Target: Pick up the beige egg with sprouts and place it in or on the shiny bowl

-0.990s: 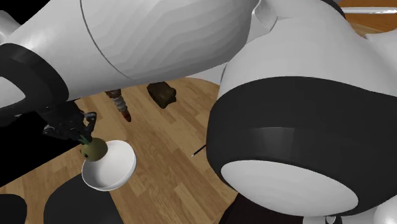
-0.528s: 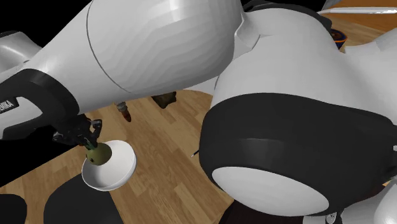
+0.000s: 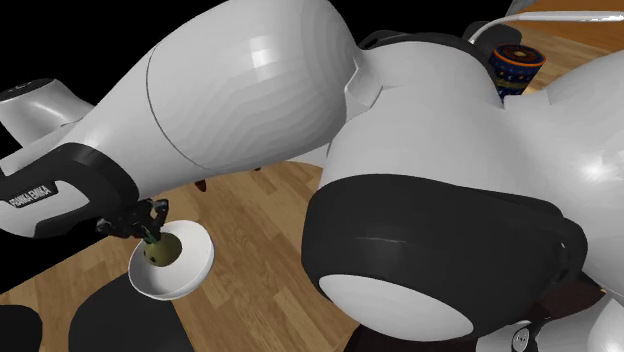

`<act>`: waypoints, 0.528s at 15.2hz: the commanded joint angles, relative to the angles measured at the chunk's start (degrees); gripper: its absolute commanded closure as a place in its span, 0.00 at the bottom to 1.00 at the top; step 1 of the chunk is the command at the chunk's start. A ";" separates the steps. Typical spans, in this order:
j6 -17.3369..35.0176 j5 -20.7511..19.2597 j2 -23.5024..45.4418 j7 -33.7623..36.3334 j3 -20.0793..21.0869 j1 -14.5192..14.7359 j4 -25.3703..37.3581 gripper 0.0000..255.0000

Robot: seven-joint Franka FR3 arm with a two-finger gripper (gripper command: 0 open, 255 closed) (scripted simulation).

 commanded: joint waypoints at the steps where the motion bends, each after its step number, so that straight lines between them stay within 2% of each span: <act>1: 0.17 0.01 0.20 -0.05 0.00 -0.04 0.08 1.00; 6: 0.17 0.01 0.20 -0.05 0.00 -0.04 0.08 1.00; 7: 0.18 0.01 0.19 -0.06 0.00 -0.04 0.07 0.00; 8: 0.17 0.01 0.20 -0.06 0.00 -0.04 0.09 0.00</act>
